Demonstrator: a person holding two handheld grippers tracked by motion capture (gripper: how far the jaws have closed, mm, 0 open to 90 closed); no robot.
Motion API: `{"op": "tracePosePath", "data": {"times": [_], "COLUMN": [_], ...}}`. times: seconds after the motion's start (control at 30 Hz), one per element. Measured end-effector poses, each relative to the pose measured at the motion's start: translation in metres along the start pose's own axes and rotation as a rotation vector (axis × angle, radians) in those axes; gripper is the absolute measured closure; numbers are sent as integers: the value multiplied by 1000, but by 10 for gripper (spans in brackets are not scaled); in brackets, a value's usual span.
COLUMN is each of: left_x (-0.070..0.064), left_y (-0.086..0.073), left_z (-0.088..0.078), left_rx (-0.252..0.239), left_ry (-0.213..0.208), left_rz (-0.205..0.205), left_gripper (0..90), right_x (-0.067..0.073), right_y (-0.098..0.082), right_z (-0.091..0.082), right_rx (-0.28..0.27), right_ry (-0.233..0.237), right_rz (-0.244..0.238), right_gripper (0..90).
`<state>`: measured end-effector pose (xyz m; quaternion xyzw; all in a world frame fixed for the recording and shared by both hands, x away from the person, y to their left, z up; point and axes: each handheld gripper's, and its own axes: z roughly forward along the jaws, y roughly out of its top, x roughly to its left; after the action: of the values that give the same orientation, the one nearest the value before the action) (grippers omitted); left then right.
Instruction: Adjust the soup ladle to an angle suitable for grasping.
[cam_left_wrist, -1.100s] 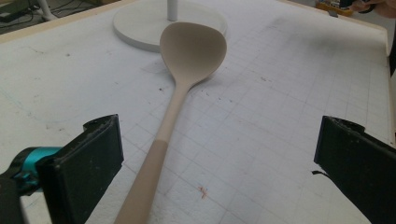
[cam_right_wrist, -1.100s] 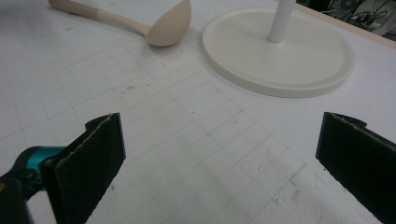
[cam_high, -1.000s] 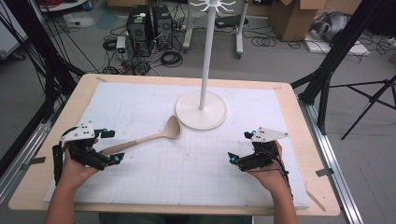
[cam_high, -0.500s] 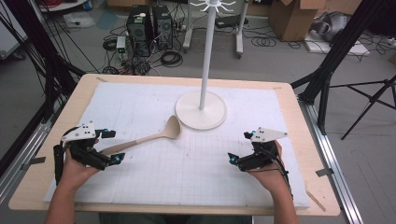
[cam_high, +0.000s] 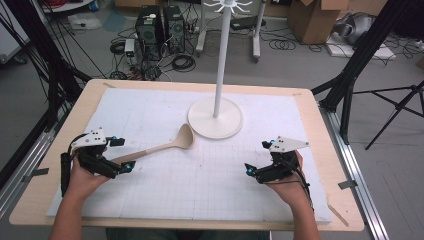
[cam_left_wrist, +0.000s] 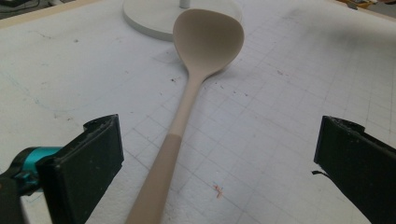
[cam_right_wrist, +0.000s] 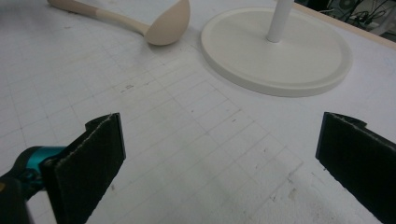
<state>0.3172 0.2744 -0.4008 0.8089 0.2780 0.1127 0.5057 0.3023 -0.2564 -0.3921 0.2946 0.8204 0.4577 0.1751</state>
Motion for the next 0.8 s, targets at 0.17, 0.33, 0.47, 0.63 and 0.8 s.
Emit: {"op": "tracePosePath", "data": {"times": [0.17, 0.33, 0.47, 0.63, 0.8], "left_x": [9, 21, 24, 25, 28], "left_y": [9, 15, 16, 15, 15], "left_z": [9, 21, 30, 41, 57], "left_rx": [38, 87, 125, 173, 261], "left_ry": [2, -10, -59, -80, -46], "left_rz": [-1, -8, -12, -9, -5], "left_gripper": [18, 25, 118, 141, 132], "right_x": [0, -1, -2, -2, -1], "right_y": [0, 0, 0, 0, 0], "right_z": [2, 0, 0, -1, 0], "right_rx": [13, 7, 2, 0, 1], "right_ry": [3, 0, 4, 6, 6], "right_rz": [-3, 4, 0, 3, 2], "right_gripper": [2, 3, 3, 2, 3]}}
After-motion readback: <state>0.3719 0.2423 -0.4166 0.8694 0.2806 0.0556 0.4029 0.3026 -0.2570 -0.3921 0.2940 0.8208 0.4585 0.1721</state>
